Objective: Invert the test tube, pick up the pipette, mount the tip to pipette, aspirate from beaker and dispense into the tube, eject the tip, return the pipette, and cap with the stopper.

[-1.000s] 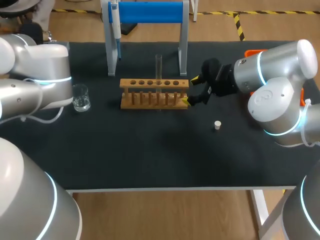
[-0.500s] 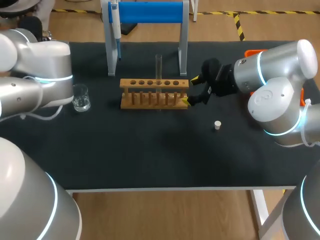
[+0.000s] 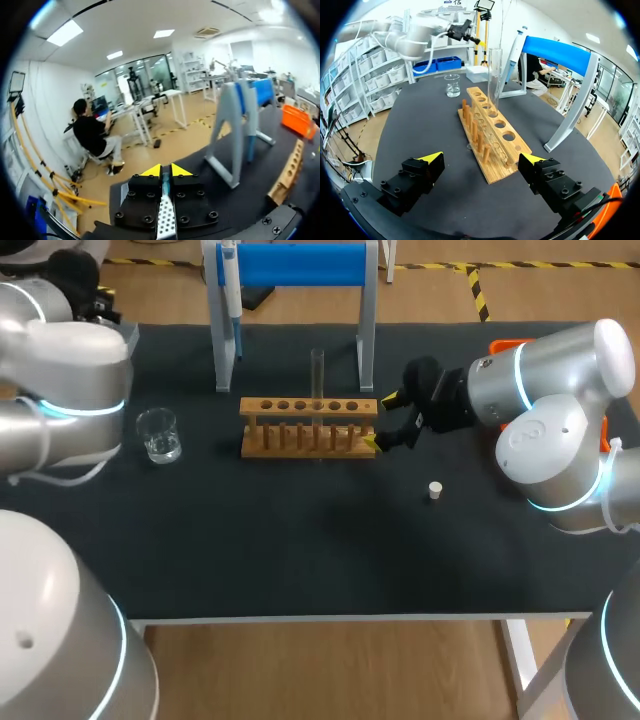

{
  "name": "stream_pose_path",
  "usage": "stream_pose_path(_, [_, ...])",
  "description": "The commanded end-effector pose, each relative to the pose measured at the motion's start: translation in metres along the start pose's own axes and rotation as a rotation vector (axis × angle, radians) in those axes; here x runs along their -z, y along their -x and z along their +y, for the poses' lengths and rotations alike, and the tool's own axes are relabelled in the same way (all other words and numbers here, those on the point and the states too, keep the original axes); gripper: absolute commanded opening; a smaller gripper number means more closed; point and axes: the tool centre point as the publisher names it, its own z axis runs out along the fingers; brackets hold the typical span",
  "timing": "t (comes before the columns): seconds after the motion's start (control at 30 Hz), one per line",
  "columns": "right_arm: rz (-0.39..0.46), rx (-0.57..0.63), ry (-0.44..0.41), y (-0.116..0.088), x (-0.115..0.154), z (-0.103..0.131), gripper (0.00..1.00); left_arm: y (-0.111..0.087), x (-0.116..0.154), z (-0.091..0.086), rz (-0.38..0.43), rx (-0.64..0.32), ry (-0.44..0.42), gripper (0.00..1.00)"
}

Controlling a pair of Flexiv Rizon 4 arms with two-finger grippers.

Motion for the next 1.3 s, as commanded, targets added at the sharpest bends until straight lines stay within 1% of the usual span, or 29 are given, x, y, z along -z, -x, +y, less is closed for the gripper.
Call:
stream_pose_path(0.03, [0.001,0.000,-0.002,0.000,0.000,0.000,1.00,-0.012,0.084,-0.011,0.301,-0.122,-0.001,0.00])
stream_pose_path(0.87, [0.001,0.000,-0.002,0.000,0.000,0.000,1.00,-0.012,0.084,-0.011,0.301,-0.122,-0.001,0.00])
stream_pose_path(0.93, [0.001,0.000,-0.002,0.000,0.000,0.000,1.00,-0.027,0.095,-0.020,0.350,-0.170,-0.024,0.00])
stream_pose_path(1.0, [0.001,0.000,-0.002,0.000,0.000,0.000,1.00,-0.040,0.105,-0.025,0.393,-0.190,-0.029,0.00])
stream_pose_path(1.07, [0.001,0.000,-0.002,0.000,0.000,0.000,1.00,-0.053,0.118,-0.030,0.409,-0.244,-0.042,0.00])
stream_pose_path(1.13, [0.001,0.000,-0.002,0.000,0.000,0.000,1.00,-0.066,0.129,-0.035,0.446,-0.257,-0.052,0.00])
stream_pose_path(1.3, [0.001,0.000,-0.002,0.000,0.000,0.000,1.00,-0.103,0.149,-0.046,0.559,-0.307,-0.024,0.00])
